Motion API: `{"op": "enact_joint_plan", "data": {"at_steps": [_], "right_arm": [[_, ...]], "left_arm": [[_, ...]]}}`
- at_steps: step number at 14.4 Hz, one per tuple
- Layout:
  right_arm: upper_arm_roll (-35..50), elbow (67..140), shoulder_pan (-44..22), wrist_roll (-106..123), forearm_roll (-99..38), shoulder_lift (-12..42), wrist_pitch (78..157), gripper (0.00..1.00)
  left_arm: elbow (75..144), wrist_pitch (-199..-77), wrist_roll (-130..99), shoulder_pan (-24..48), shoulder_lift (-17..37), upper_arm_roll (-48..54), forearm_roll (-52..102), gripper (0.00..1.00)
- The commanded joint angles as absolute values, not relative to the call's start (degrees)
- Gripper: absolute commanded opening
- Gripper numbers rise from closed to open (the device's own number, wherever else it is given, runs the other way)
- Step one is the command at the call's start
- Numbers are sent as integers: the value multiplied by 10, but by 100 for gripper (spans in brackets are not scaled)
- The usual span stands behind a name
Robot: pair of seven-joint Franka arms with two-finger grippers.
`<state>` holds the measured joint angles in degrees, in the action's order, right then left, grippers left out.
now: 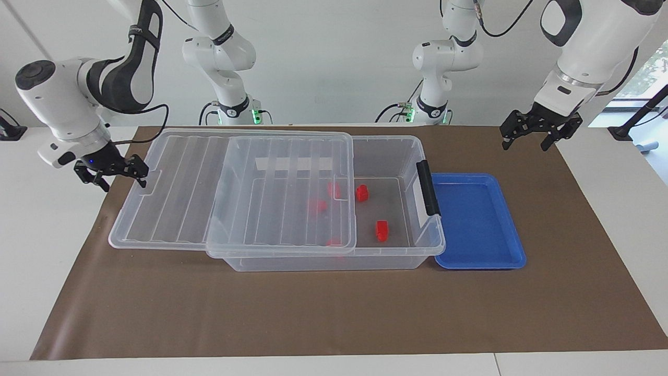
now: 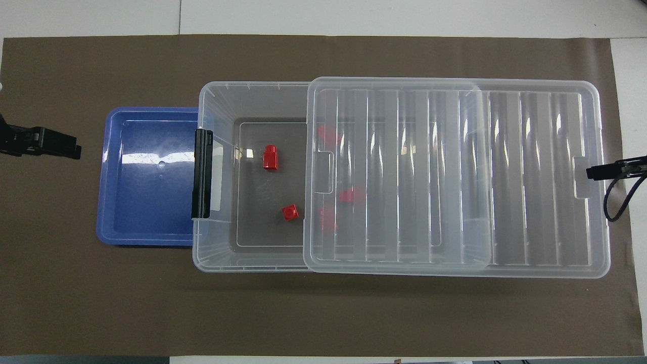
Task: Place red block in blue tray from box
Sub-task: 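Reach the left gripper into the opened box toward a red block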
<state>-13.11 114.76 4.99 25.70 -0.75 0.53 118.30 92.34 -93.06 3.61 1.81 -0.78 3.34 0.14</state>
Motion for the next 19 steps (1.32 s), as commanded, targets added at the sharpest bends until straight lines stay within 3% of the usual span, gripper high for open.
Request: {"op": "enact_joint_plan", "data": {"at_steps": [1, 7, 10, 14, 19], "right_arm": [[-131, 1139, 59, 283, -11, 10, 1192, 100], [-144, 1136, 59, 292, -10, 11, 1192, 100], [-147, 1136, 58, 297, -10, 11, 1194, 100], [-146, 1115, 55, 295, -10, 17, 1176, 100], [-134, 1033, 40, 262, -11, 26, 1075, 100]], "left_arm": [[976, -983, 3, 68, -29, 33, 7, 100], [1065, -1113, -133, 198, -19, 33, 7, 100], [1075, -1175, -202, 250, 25, 33, 6, 100], [1076, -1261, -232, 285, 102, 33, 2, 99], [1094, -1342, -232, 287, 156, 32, -4, 97]]}}
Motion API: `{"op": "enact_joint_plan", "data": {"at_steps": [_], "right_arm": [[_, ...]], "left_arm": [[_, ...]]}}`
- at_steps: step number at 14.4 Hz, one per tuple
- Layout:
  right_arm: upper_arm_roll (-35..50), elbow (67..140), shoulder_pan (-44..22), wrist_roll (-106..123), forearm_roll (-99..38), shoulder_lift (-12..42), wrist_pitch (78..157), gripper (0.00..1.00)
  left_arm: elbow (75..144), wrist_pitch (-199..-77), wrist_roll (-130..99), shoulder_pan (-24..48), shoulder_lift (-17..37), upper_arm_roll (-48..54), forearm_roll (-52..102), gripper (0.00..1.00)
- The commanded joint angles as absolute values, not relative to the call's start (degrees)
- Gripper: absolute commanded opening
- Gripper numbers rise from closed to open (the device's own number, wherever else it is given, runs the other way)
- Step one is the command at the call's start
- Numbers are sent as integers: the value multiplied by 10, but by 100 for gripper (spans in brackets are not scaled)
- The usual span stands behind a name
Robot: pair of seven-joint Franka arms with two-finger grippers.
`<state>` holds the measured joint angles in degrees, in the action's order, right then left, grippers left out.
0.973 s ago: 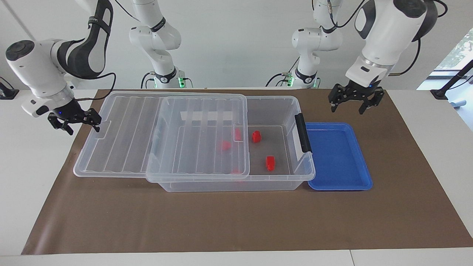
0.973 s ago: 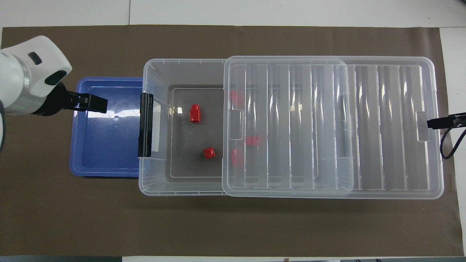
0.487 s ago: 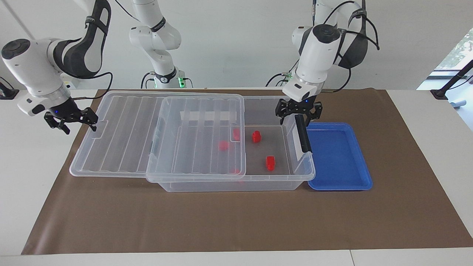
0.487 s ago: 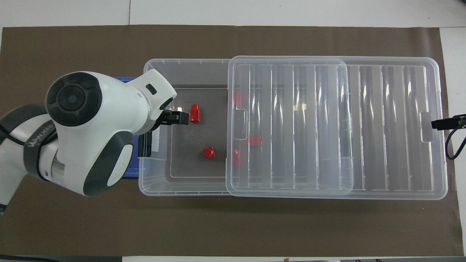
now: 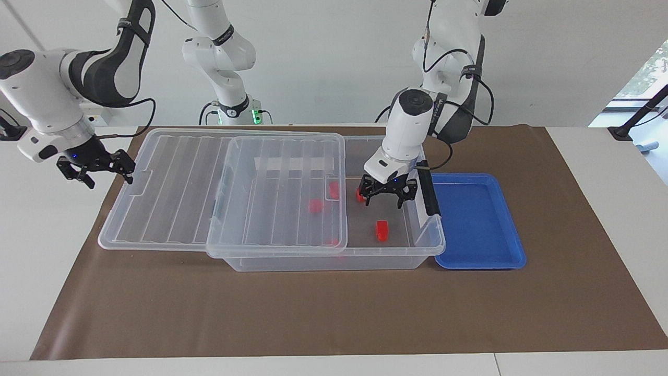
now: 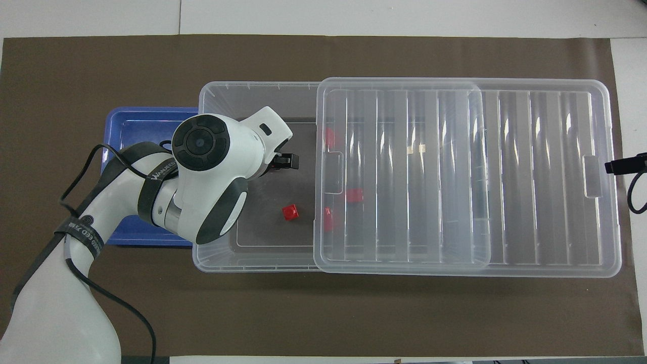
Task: Place red block in blue tray from box
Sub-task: 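Reach the left gripper into the opened box toward a red block, then grasp the red block with the left gripper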
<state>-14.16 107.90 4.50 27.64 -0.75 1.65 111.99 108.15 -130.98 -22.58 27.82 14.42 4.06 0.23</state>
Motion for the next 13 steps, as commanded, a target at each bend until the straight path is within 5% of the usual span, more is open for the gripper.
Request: {"op": "enact_joint_plan", "data": {"at_steps": [1, 13], "right_arm": [[-130, 1015, 27, 242, -11, 23, 1049, 100], [-31, 990, -6, 26, -11, -33, 949, 100]], "left_arm": [[1093, -1351, -233, 293, 175, 32, -24, 97], [1109, -1415, -254, 285, 224, 28, -40, 93]]}}
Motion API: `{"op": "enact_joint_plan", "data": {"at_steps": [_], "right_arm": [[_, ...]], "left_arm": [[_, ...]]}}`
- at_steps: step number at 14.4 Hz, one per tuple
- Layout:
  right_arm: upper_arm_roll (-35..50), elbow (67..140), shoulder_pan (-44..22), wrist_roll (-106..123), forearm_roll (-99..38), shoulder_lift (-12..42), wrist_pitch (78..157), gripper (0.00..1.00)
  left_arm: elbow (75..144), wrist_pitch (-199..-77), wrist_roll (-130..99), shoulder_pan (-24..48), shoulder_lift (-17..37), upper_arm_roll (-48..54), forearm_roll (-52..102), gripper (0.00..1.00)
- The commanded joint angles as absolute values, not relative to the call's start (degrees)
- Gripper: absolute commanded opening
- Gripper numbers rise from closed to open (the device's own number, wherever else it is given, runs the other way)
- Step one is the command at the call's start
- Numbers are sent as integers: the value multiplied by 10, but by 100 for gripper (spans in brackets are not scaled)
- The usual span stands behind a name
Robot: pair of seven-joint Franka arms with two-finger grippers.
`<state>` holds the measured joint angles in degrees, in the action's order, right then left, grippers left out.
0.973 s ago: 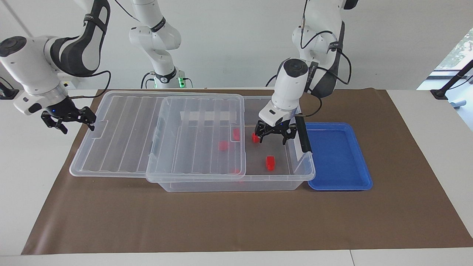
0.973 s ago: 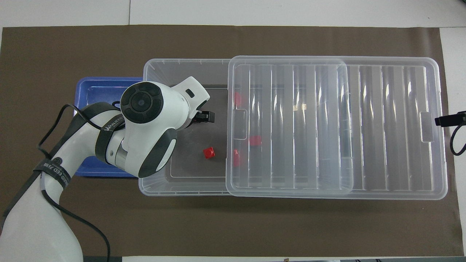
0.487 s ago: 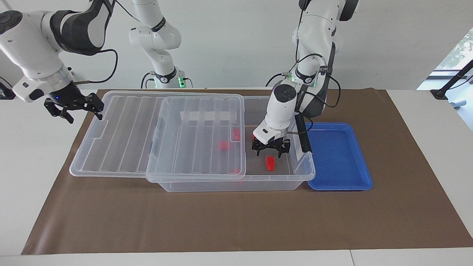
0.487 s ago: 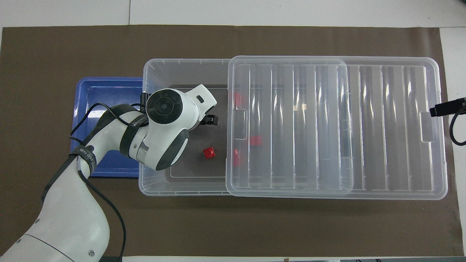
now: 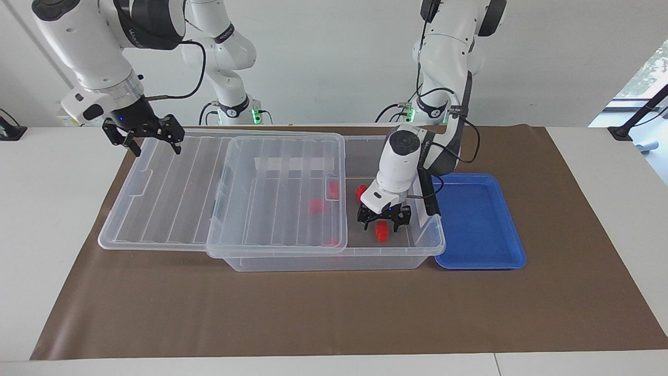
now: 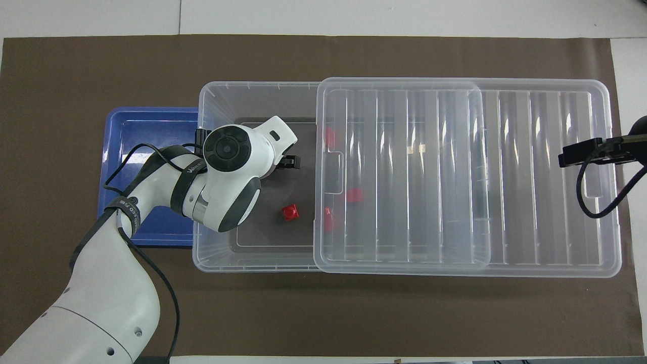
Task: Place red block in blue tray from box
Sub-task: 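Grasp the red block with the left gripper, then lift the red block out and carry it over the blue tray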
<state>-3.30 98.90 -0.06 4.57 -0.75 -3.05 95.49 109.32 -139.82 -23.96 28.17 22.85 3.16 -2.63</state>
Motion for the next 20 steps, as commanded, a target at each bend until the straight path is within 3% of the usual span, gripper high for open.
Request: {"op": "enact_joint_plan", "data": {"at_steps": [1, 3, 5, 10, 11, 12, 13, 16, 20], "right_arm": [[-30, 989, -13, 12, -10, -33, 949, 100], [-29, 989, -15, 7, -10, -34, 949, 100], [-30, 990, -14, 7, -11, -36, 951, 100], [-35, 999, -6, 18, -11, -41, 959, 100], [-38, 1005, -4, 29, -11, -43, 968, 88], [-39, 1011, 9, 59, -11, -44, 984, 41], [-40, 1026, 22, 95, -11, -47, 991, 0], [-94, 1086, 26, 151, -7, -67, 1056, 0], [-147, 1081, 46, 244, -1, -18, 1087, 0]], "left_arm": [[1109, -1414, -254, 284, 224, 27, -40, 83], [1104, -1411, -255, 283, 224, 27, -40, 50], [1103, -1409, -281, 284, 222, 26, -40, 3], [1101, -1366, -307, 286, 171, 28, -40, 0], [1100, -1342, -307, 285, 145, 28, -40, 0], [1098, -1319, -307, 284, 125, 28, -40, 0], [1094, -1297, -307, 281, 103, 28, -40, 0], [1092, -1225, -296, 257, 44, 28, -40, 0], [1108, -1181, -239, 213, 7, 28, -40, 0]]}}
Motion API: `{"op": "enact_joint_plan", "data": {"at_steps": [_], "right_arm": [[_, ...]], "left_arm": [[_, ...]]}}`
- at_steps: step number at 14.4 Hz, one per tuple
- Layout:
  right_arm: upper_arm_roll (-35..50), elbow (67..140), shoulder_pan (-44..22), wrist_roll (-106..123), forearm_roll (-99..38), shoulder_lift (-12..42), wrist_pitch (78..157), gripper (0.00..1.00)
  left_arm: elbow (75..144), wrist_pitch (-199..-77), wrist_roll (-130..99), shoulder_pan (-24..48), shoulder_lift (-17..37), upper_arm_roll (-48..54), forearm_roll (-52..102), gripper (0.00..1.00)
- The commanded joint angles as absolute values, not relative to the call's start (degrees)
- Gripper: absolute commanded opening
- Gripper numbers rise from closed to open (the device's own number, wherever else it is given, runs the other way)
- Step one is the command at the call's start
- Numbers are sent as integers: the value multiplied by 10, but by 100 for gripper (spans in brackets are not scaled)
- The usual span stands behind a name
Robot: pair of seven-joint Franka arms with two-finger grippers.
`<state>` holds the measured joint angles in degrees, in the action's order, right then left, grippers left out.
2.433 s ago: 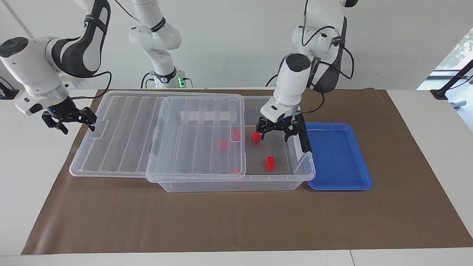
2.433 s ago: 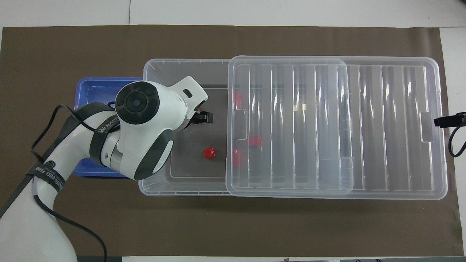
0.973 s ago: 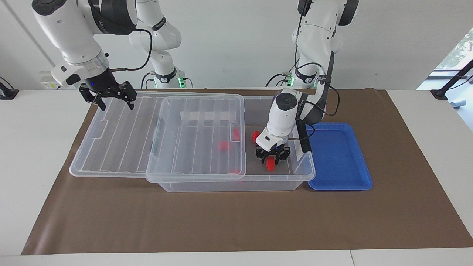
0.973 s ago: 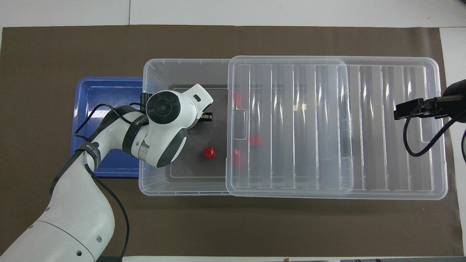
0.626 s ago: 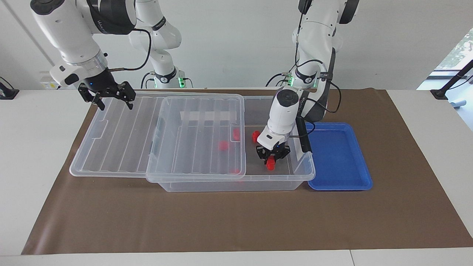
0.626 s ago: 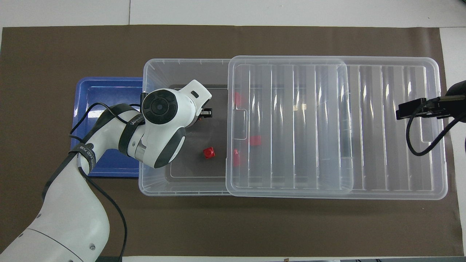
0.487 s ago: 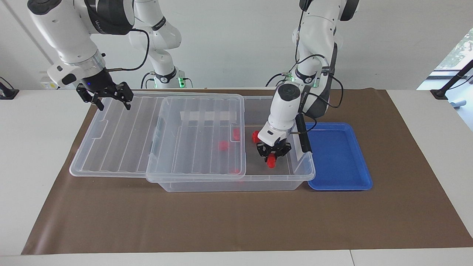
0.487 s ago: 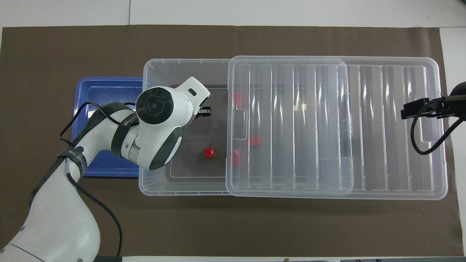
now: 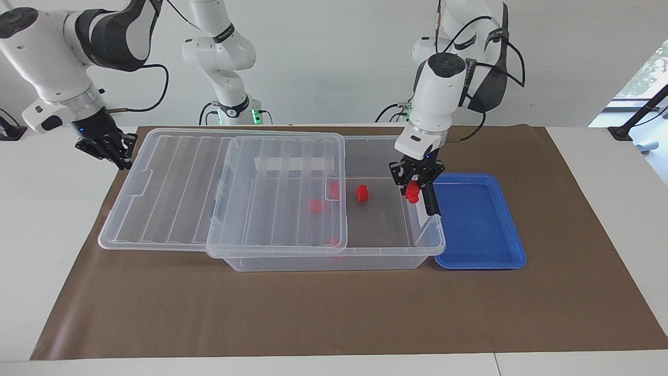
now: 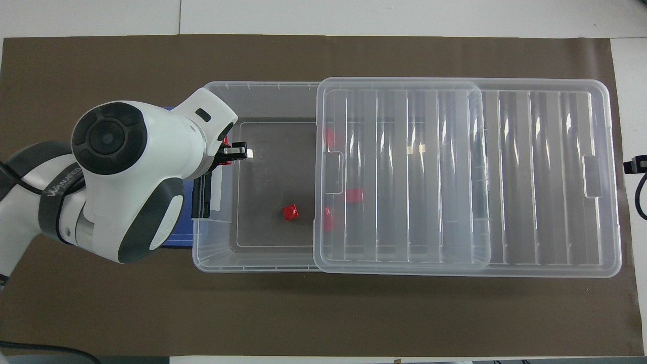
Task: Place red block in blue tray from box
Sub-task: 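Lift the red block out and carry it over the blue tray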
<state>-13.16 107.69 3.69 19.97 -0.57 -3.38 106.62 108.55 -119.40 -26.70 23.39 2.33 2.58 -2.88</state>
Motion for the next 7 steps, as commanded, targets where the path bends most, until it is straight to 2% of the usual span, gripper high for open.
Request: {"op": "enact_joint_plan", "data": {"at_steps": [1, 7], "right_arm": [[-156, 1080, 47, 263, 2, -14, 1093, 0], [-166, 1102, 43, 243, 4, 1, 1124, 0]], "left_arm": [[1116, -1180, -213, 198, 5, 28, -40, 0], [1192, -1254, -66, 99, -12, 28, -34, 0]]}}
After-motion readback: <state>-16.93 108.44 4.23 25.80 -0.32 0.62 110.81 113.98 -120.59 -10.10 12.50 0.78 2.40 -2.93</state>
